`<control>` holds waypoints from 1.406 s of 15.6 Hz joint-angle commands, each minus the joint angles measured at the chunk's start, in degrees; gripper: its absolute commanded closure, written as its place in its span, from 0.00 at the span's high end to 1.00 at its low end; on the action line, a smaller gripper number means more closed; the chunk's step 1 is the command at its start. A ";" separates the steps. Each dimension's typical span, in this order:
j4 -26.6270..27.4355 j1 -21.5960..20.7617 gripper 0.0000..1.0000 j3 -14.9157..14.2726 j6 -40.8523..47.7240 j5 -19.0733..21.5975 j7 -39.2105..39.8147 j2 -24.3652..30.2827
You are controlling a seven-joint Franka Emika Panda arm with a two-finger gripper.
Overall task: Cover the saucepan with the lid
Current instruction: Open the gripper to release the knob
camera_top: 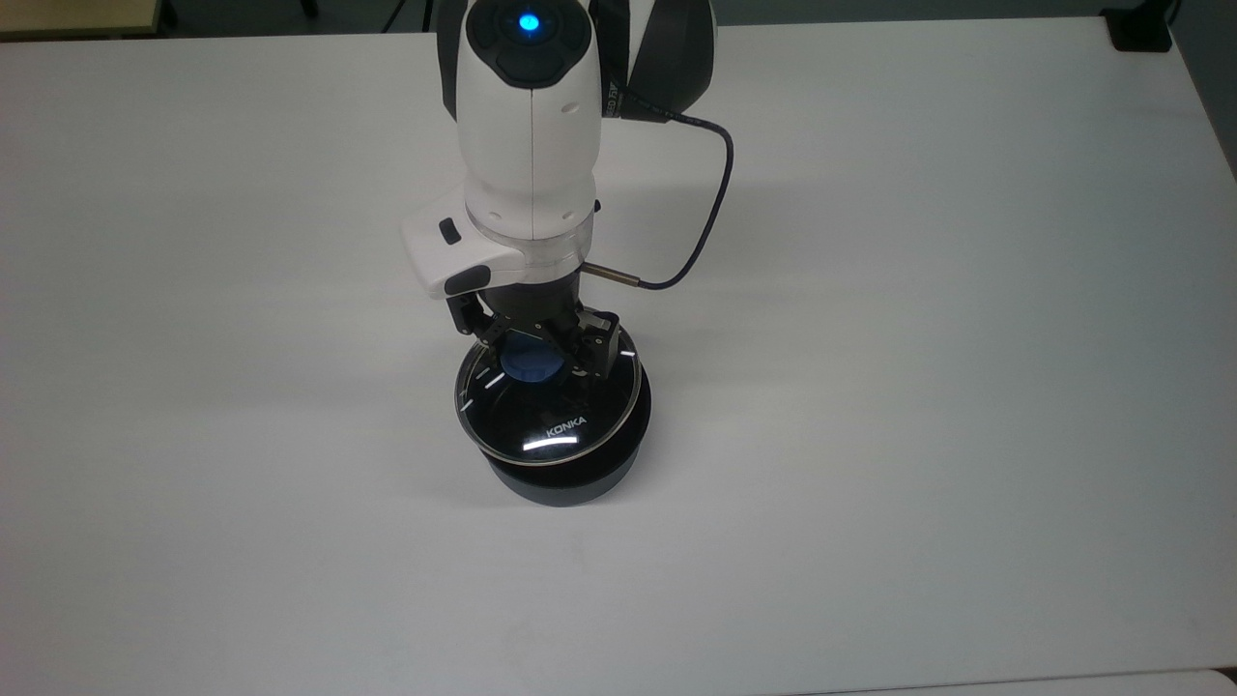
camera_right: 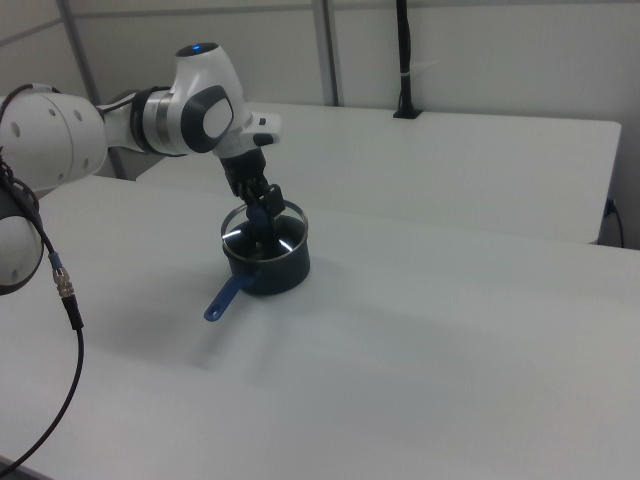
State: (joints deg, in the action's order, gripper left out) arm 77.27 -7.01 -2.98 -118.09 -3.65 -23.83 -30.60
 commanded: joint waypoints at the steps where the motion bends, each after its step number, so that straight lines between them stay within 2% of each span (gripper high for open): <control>1: -1.69 -0.37 0.32 0.17 -1.27 -1.10 -1.66 0.10; 7: -1.51 -0.55 0.32 1.05 -3.98 -1.27 -4.28 -1.74; 11: -1.25 -0.90 0.34 1.14 -5.05 -3.55 -5.88 -2.71; 13: -0.81 -0.81 0.46 1.23 -4.96 -4.96 -5.53 -2.71; 14: -0.55 -0.81 0.61 1.23 -4.87 -5.23 -5.44 -2.62; 15: -0.55 -0.73 0.65 1.23 -4.78 -5.23 -5.18 -2.36; 17: -0.46 -0.81 0.85 1.23 -4.43 -5.05 -4.30 -1.66; 18: -0.28 -0.81 1.00 1.23 -4.34 -5.05 -4.29 -1.39; 22: -0.28 -0.29 1.00 1.58 -0.23 -4.88 -4.29 2.64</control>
State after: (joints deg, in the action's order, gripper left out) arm 75.85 -7.36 -1.46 -122.24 -7.80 -28.15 -32.69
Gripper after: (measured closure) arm 0.009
